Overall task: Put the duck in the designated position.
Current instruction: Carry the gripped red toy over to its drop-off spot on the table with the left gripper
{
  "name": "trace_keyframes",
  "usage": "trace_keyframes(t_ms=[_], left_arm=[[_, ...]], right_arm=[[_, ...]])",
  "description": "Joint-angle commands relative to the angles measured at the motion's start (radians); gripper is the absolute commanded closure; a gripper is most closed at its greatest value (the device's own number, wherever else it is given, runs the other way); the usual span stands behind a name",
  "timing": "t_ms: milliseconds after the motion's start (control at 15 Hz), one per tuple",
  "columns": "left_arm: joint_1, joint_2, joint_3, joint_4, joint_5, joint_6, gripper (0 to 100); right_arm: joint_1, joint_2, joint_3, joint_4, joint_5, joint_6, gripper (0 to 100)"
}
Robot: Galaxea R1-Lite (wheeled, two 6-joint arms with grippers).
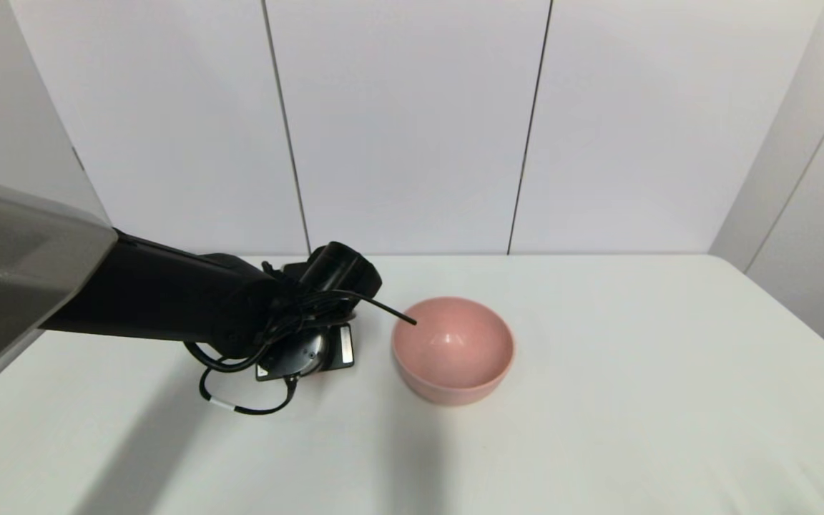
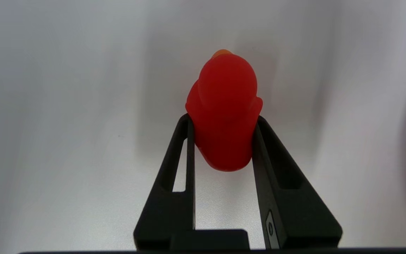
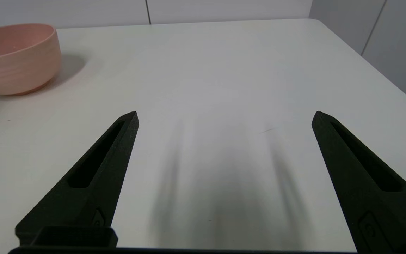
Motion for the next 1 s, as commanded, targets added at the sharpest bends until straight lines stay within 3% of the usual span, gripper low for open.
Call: trace_keyframes(t_ms=[67, 400, 467, 1000], left_arm=[[0.0, -0.003, 0.0, 0.002, 0.003, -0.004, 100], [0.0, -0.011, 0.0, 0.004, 0.003, -0.004, 100], [0.0, -0.011, 0.0, 0.004, 0.003, -0.004, 0], [0.0, -0.025, 0.001, 0.004, 0.004, 0.0, 0]], right_arm=[[0.0, 0.001, 0.0, -0.001, 0.0, 0.0, 0], [0.0, 0.001, 0.0, -0.001, 0.0, 0.0, 0], [0.0, 0.001, 0.0, -0.001, 0.0, 0.0, 0], [0.0, 0.001, 0.0, -0.001, 0.0, 0.0, 0]])
